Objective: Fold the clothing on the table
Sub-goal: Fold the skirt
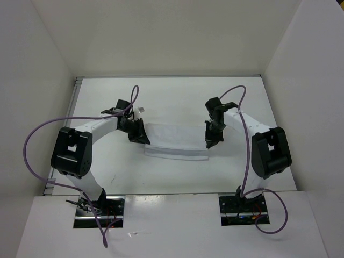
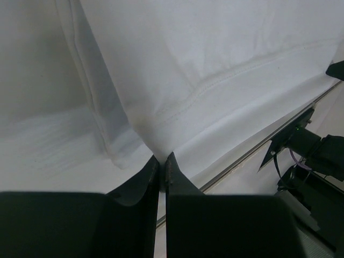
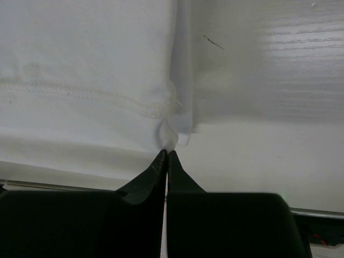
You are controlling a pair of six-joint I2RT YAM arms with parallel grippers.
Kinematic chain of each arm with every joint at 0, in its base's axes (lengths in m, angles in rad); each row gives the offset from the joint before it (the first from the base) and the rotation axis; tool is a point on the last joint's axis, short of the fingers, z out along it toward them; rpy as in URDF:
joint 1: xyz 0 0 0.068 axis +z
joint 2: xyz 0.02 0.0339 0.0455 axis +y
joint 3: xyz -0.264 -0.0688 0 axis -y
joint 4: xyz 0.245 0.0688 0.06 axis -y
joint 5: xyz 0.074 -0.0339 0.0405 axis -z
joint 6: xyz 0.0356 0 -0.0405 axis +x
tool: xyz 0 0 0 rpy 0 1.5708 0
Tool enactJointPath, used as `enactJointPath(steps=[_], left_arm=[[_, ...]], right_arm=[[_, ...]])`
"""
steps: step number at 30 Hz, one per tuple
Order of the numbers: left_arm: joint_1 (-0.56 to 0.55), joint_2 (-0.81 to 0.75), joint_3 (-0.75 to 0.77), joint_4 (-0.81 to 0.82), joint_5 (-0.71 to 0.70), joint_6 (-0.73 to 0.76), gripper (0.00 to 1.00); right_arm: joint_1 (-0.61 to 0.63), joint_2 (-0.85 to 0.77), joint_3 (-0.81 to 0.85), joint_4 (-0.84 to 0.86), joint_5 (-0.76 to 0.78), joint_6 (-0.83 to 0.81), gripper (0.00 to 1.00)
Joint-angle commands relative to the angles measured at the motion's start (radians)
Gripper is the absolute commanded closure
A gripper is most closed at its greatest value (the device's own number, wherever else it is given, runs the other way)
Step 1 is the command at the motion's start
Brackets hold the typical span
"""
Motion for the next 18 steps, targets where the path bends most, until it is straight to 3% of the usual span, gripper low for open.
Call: enactJointPath(steps=[1, 8, 11, 12, 13, 15, 18], left_arm=[[-0.023, -0.015, -0.008, -0.05, -0.039, 0.045, 0.95], [-0.066, 0.025, -0.018, -0.093, -0.104, 0.082, 0.95], [-0.092, 0.025, -0.018, -0.134, -0.159, 0.094, 0.56], [-0.092, 0.016, -0.018, -0.134, -0.16, 0.094, 0.47], [-0.092, 0.004, -0.018, -0.143, -0.169, 0.094, 0.32], [-0.092, -0.042, 0.018, -0.174, -0.169, 0.094, 0.28], [-0.092, -0.122, 0.088, -0.206, -0.184, 0.081, 0.27]], right_arm=[[0.037, 0.007, -0.006, -0.065, 0.075, 0.027, 1.0], [0.11, 0.06, -0.006, -0.103, 0.124, 0.047, 1.0], [0.132, 0.071, -0.006, -0.124, 0.149, 0.067, 0.89], [0.132, 0.071, 0.008, -0.124, 0.158, 0.076, 0.77], [0.132, 0.071, 0.022, -0.149, 0.169, 0.076, 0.74], [0.132, 0.039, 0.095, -0.19, 0.204, 0.111, 0.63], [0.132, 0.001, 0.208, -0.246, 0.299, 0.131, 0.59]])
